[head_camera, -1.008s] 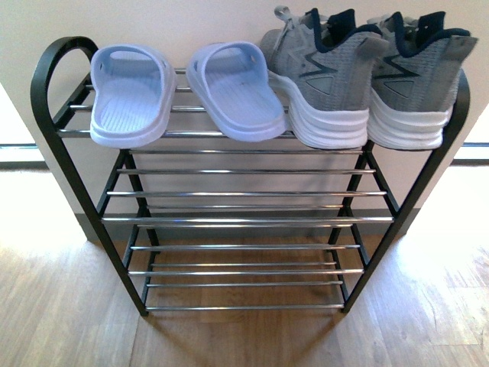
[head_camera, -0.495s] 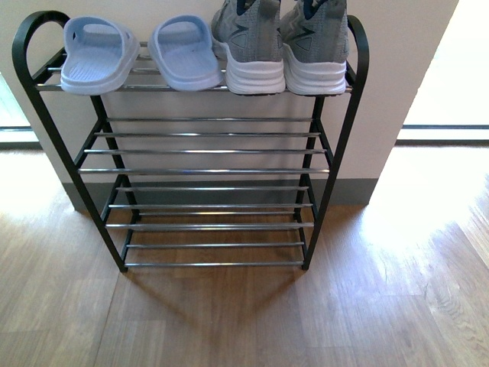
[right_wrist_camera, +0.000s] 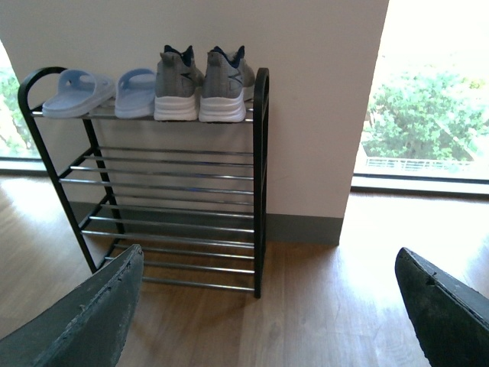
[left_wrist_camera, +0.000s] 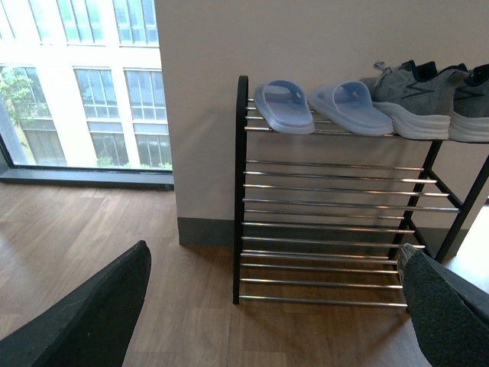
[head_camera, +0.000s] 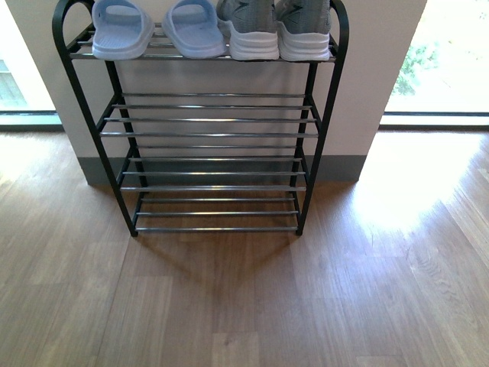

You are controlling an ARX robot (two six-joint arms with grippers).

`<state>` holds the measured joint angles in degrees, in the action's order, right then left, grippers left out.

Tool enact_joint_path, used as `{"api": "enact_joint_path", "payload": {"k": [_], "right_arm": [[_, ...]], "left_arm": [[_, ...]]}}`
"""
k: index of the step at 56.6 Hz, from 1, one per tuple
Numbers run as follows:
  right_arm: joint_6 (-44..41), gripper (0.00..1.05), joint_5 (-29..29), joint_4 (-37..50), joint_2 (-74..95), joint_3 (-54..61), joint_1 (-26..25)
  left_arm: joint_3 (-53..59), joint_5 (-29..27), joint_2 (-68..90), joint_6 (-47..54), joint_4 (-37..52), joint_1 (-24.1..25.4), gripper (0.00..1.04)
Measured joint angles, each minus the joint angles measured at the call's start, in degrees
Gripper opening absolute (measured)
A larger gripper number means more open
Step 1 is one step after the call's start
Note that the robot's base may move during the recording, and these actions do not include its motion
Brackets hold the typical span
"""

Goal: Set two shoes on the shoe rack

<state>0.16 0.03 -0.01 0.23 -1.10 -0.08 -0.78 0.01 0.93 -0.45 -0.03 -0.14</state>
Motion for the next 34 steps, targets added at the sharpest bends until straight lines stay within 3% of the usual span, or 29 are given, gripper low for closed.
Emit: {"api": "enact_joint_path", "payload": {"k": [34], "right_arm": [[0.0,0.96,0.0,0.0,0.0,0.0,0.0]], "left_arm": [[0.0,0.0,0.0,0.0,0.0,0.0,0.95]]}}
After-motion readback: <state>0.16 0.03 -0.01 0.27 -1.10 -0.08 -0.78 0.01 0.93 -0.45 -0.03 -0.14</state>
